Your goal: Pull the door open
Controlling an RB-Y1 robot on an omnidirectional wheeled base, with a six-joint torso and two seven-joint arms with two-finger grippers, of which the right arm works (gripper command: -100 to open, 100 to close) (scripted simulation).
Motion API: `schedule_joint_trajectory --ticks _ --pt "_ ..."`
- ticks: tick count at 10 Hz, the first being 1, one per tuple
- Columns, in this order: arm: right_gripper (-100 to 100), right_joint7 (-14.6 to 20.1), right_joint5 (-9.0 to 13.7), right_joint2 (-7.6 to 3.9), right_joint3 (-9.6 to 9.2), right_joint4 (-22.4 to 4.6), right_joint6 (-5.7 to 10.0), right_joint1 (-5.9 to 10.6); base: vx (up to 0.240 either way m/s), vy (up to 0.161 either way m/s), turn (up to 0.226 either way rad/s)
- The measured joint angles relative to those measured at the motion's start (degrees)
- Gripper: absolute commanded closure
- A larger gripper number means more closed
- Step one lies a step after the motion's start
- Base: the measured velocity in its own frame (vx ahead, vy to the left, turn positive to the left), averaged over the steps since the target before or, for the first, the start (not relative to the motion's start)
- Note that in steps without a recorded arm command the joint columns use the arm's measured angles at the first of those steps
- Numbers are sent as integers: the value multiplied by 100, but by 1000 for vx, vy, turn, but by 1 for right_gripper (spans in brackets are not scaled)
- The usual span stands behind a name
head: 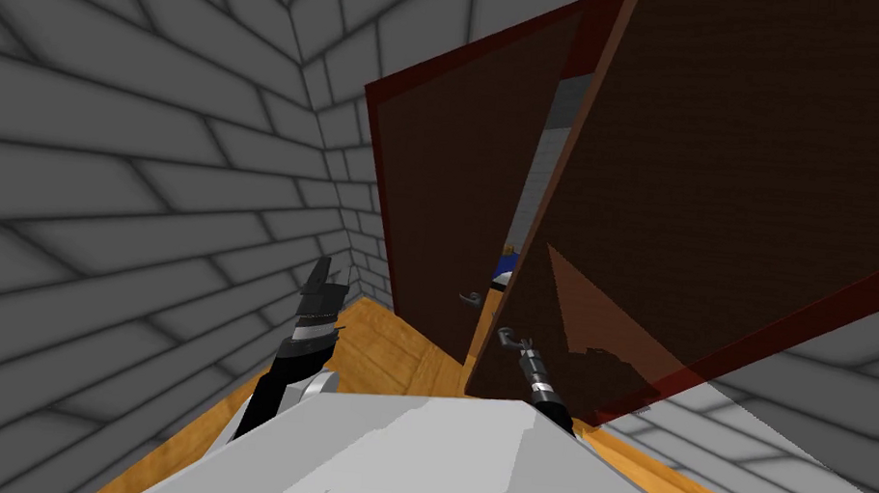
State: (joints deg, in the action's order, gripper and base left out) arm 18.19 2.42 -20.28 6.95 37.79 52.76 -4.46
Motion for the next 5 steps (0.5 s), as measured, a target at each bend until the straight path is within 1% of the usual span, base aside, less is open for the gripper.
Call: schedule_joint_trajectory --ticks 1,2,3,4,5 --pt "100 12 4 3 -66 56 15 -22 -103 -46 69" --pt "100 44 8 -25 -131 64 34 -13 -46 -30 9" --pt "100 53 10 -33 -135 57 35 -15 -135 -15 112" --pt "100 52 27 -60 -123 37 34 7 -187 -16 111" --pt "100 55 40 -85 -119 -25 59 57 -174 -5 103"
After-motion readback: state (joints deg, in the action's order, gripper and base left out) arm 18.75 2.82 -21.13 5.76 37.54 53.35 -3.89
